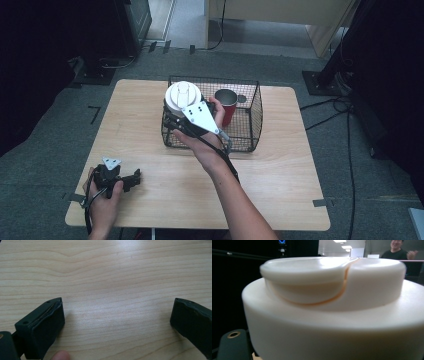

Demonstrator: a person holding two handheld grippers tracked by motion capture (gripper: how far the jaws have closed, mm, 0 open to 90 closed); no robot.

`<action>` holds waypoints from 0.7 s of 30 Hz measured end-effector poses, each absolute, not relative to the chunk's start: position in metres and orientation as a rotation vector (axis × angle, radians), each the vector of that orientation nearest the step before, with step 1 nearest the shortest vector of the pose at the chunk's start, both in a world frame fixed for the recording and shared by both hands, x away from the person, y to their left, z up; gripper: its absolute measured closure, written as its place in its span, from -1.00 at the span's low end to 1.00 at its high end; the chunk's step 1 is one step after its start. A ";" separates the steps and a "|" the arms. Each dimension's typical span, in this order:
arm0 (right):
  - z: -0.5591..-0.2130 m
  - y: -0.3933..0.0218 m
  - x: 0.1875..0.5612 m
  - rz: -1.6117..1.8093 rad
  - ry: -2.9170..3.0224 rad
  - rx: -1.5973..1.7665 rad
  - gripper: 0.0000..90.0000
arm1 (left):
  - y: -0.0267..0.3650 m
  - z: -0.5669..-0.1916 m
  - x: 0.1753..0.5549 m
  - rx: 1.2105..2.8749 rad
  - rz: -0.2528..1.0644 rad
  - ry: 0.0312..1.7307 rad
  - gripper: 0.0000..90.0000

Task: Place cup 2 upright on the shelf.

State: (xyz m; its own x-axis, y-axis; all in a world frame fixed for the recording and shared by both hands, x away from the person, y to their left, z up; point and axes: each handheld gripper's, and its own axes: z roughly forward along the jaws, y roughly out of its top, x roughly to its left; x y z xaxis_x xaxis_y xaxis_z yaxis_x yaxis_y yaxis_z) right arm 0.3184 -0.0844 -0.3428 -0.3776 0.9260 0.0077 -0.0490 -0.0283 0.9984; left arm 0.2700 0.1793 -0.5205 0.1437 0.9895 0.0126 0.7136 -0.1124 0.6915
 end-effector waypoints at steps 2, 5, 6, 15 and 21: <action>-0.342 -0.086 0.324 1.526 1.432 0.992 -0.68 | 0.179 -0.520 0.270 1.888 0.666 1.625 -1.00; -0.343 -0.086 0.333 1.511 1.432 0.987 -0.68 | 0.179 -0.521 0.270 1.887 0.667 1.624 -1.00; -0.344 -0.087 0.335 1.503 1.432 0.989 -0.68 | 0.179 -0.520 0.270 1.888 0.666 1.625 -1.00; -0.345 -0.090 0.362 1.501 1.397 1.056 -0.68 | 0.179 -0.520 0.270 1.887 0.667 1.625 -1.00; -0.347 -0.091 0.376 1.496 1.381 1.073 -0.68 | 0.179 -0.520 0.270 1.889 0.667 1.624 -1.00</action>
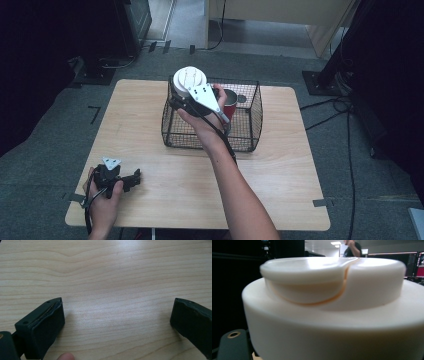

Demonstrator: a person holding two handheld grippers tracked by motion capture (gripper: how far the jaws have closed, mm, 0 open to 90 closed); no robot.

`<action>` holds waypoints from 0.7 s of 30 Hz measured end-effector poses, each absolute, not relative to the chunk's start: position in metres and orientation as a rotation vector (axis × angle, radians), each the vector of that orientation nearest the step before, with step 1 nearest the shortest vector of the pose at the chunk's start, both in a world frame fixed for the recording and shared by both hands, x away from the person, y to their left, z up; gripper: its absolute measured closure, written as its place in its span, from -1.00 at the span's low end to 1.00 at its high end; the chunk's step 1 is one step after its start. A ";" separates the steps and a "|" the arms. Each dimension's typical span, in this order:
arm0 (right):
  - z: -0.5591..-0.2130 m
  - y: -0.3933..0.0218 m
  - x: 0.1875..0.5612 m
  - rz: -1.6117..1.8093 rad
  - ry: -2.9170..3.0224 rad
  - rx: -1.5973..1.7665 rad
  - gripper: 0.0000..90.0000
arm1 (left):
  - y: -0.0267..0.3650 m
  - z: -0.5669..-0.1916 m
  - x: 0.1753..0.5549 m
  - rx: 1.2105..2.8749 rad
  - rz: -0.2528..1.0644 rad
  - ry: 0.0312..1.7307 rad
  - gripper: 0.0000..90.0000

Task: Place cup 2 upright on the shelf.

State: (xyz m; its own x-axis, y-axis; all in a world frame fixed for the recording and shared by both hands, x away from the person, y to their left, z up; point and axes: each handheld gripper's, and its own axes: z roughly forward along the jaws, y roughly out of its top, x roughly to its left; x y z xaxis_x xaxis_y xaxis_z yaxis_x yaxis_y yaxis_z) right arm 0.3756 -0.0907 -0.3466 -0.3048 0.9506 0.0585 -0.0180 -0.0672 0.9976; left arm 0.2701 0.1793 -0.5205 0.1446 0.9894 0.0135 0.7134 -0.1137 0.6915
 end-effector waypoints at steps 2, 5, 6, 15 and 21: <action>-0.348 -0.091 0.380 1.499 1.374 1.081 -0.68 | 0.179 -0.521 0.270 1.887 0.668 1.624 -1.00; -0.353 -0.090 0.388 1.490 1.372 1.092 -0.68 | 0.179 -0.521 0.270 1.887 0.668 1.624 -1.00; -0.354 -0.089 0.389 1.486 1.374 1.094 -0.68 | 0.179 -0.521 0.270 1.888 0.668 1.624 -1.00; -0.370 -0.085 0.408 1.451 1.387 1.112 -0.68 | 0.179 -0.520 0.270 1.890 0.668 1.623 -1.00; -0.382 -0.085 0.421 1.423 1.390 1.141 -0.68 | 0.179 -0.520 0.270 1.889 0.667 1.624 -1.00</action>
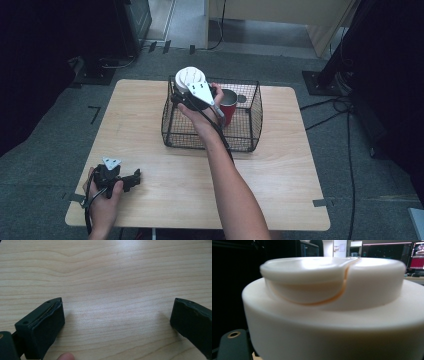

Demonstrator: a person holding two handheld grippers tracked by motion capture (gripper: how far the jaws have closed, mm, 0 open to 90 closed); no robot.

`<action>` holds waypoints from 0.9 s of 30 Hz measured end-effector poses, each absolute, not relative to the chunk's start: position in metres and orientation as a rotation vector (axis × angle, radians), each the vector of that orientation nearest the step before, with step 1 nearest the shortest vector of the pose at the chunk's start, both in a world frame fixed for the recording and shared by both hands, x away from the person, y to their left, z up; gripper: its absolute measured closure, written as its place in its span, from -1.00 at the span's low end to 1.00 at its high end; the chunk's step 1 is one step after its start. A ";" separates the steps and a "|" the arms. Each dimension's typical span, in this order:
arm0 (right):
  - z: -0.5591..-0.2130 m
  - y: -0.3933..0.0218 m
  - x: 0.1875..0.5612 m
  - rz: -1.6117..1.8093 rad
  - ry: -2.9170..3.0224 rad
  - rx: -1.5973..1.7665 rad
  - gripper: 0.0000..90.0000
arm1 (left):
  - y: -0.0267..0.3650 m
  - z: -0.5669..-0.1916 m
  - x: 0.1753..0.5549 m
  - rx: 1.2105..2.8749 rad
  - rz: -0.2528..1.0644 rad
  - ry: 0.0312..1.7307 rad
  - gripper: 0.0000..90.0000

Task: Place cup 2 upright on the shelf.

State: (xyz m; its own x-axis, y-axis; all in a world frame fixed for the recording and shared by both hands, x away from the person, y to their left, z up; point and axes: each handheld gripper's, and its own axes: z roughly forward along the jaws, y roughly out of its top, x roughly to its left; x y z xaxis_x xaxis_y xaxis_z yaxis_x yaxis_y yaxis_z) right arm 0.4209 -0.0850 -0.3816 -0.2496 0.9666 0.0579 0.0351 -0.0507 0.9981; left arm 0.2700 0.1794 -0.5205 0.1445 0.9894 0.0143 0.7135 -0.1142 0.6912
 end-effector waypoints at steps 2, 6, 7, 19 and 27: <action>-0.386 -0.085 0.426 1.410 1.389 1.154 -0.68 | 0.179 -0.520 0.270 1.889 0.667 1.624 -1.00; -0.392 -0.086 0.433 1.398 1.384 1.181 -0.68 | 0.179 -0.520 0.270 1.890 0.667 1.624 -1.00; -0.394 -0.086 0.435 1.397 1.385 1.184 -0.68 | 0.179 -0.520 0.270 1.889 0.667 1.624 -1.00; -0.410 -0.082 0.444 1.362 1.417 1.190 -0.68 | 0.179 -0.520 0.270 1.888 0.667 1.625 -1.00; -0.421 -0.083 0.451 1.337 1.433 1.215 -0.68 | 0.179 -0.521 0.270 1.887 0.667 1.625 -1.00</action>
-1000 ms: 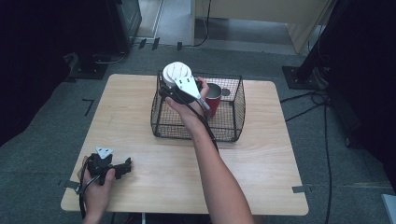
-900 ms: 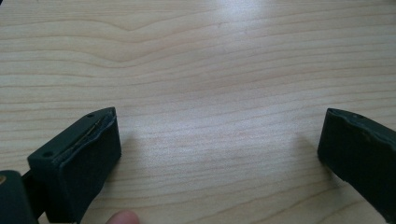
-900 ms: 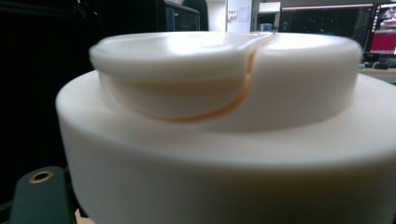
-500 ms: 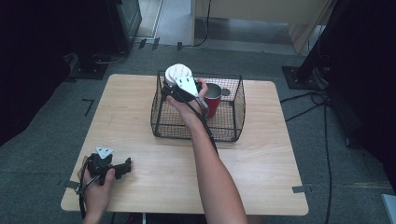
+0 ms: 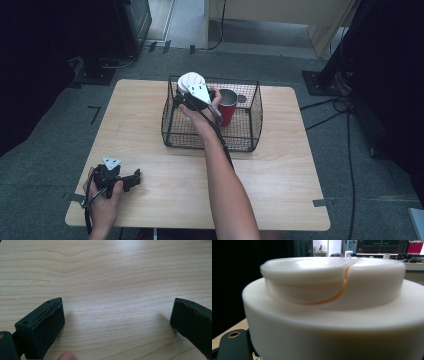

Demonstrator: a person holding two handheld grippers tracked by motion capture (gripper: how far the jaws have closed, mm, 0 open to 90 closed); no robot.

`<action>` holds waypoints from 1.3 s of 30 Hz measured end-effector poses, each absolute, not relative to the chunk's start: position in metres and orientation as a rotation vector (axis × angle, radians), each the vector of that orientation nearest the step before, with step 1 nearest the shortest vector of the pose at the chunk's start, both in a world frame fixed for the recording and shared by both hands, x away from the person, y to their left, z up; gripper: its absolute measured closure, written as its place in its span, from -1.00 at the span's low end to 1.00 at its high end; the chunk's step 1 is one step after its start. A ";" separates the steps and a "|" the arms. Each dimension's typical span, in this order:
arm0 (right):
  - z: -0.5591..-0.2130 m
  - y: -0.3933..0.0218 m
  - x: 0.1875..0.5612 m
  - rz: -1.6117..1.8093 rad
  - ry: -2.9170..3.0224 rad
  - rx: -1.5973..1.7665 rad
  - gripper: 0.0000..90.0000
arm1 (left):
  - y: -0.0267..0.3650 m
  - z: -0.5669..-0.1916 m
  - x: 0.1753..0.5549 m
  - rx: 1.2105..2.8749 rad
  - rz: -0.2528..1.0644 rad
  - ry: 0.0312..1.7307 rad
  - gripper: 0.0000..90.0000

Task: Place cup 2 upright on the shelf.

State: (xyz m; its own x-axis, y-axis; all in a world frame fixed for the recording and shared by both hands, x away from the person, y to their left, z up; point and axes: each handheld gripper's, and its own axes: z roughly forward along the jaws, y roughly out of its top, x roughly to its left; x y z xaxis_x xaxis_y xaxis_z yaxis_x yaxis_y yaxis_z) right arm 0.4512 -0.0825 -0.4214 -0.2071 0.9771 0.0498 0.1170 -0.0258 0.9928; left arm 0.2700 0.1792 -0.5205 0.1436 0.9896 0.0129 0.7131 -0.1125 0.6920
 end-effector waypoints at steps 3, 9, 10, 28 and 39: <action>-0.427 -0.083 0.453 1.322 1.446 1.218 -0.68 | 0.179 -0.521 0.270 1.887 0.668 1.624 -1.00; -0.435 -0.085 0.456 1.302 1.461 1.234 -0.68 | 0.179 -0.521 0.270 1.887 0.667 1.625 -1.00; -0.436 -0.085 0.456 1.298 1.471 1.232 -0.68 | 0.179 -0.520 0.270 1.888 0.668 1.624 -1.00; -0.447 -0.083 0.457 1.319 1.584 1.209 -0.68 | 0.179 -0.521 0.270 1.887 0.667 1.625 -1.00; -0.447 -0.083 0.456 1.307 1.603 1.220 -0.70 | 0.179 -0.521 0.270 1.888 0.666 1.625 -1.00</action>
State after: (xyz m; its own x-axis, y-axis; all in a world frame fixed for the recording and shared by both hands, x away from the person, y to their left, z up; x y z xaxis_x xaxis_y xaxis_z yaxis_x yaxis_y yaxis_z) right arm 0.4564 -0.0829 -0.4466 -0.2890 0.9568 0.0304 0.2224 0.0362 0.9743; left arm 0.2700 0.1792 -0.5205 0.1438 0.9895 0.0126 0.7134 -0.1125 0.6917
